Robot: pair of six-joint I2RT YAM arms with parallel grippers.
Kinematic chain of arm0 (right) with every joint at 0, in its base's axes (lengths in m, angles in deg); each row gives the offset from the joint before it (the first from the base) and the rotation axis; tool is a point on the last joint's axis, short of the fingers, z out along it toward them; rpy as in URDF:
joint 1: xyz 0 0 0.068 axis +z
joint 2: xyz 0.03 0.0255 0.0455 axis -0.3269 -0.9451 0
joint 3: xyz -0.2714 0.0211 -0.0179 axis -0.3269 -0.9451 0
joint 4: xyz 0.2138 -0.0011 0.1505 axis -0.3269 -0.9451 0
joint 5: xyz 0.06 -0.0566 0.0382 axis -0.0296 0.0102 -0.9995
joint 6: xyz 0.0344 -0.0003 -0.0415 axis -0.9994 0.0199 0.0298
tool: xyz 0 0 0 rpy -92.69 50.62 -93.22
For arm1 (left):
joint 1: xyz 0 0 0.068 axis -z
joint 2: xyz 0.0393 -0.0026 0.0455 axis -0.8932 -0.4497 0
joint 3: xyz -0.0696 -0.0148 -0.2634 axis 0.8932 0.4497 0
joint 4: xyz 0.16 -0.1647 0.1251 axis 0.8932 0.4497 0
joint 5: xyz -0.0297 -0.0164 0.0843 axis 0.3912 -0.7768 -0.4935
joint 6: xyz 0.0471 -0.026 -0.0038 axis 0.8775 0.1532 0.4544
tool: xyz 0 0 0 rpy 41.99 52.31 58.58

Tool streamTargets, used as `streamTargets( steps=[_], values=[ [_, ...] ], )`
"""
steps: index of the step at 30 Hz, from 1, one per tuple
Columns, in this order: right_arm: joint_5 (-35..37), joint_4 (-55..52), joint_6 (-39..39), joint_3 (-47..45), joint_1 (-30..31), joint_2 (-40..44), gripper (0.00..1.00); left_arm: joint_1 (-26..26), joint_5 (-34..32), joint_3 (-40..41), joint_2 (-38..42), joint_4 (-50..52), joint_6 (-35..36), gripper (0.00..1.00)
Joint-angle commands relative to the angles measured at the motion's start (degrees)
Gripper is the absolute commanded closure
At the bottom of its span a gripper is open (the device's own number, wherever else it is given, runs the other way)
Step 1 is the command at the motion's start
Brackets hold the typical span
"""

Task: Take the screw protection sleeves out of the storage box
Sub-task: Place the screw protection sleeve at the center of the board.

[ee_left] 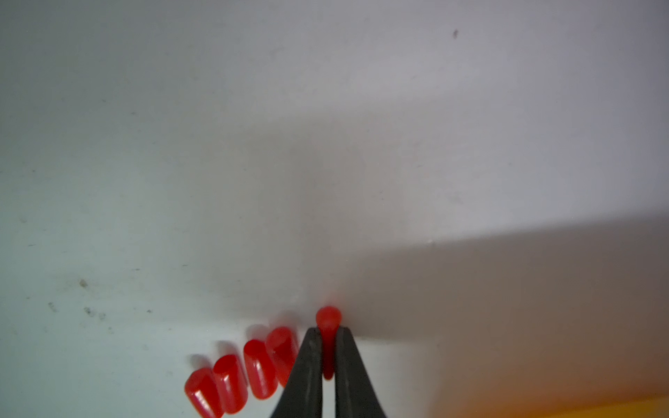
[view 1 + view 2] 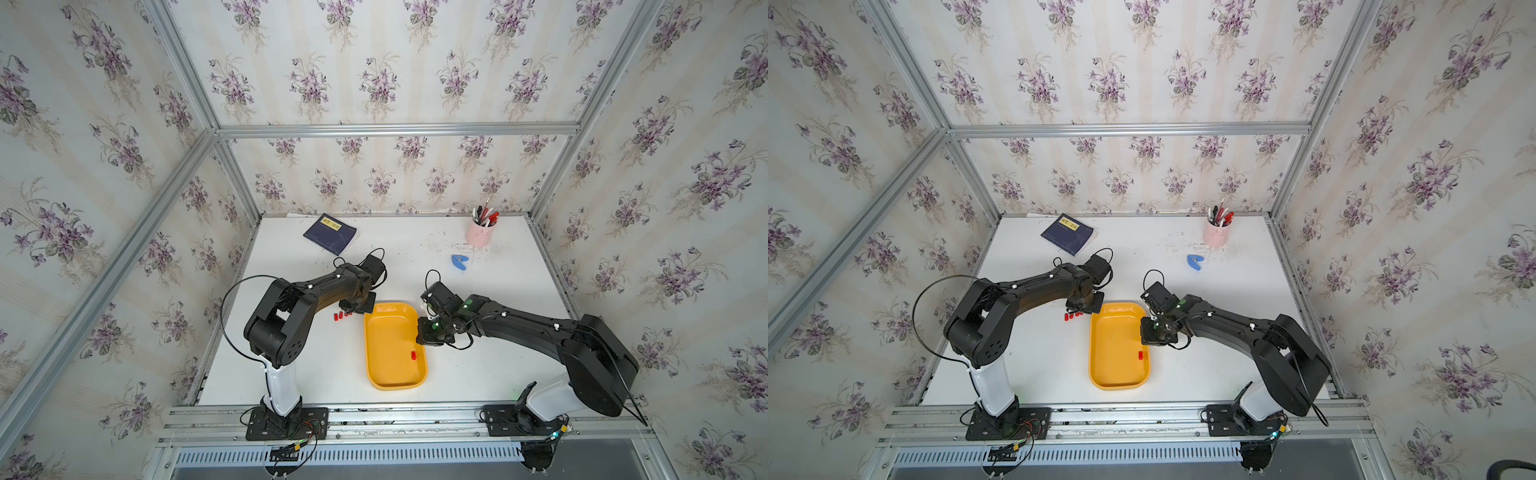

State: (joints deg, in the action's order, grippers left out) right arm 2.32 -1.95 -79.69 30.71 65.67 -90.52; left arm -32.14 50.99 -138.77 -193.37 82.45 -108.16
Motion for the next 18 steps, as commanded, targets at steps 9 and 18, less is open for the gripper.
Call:
streamTargets(
  steps=[9,18],
  values=[
    [1.25,-1.65,0.08,-0.39,0.09,-0.12,1.0,0.06,-1.29,1.39,2.59,0.43,-1.46,0.75],
    [1.4,-1.45,-0.11,-0.55,0.08,-0.03,1.0,0.24,-0.8,2.29,6.17,0.85,-2.07,0.71]
  ],
)
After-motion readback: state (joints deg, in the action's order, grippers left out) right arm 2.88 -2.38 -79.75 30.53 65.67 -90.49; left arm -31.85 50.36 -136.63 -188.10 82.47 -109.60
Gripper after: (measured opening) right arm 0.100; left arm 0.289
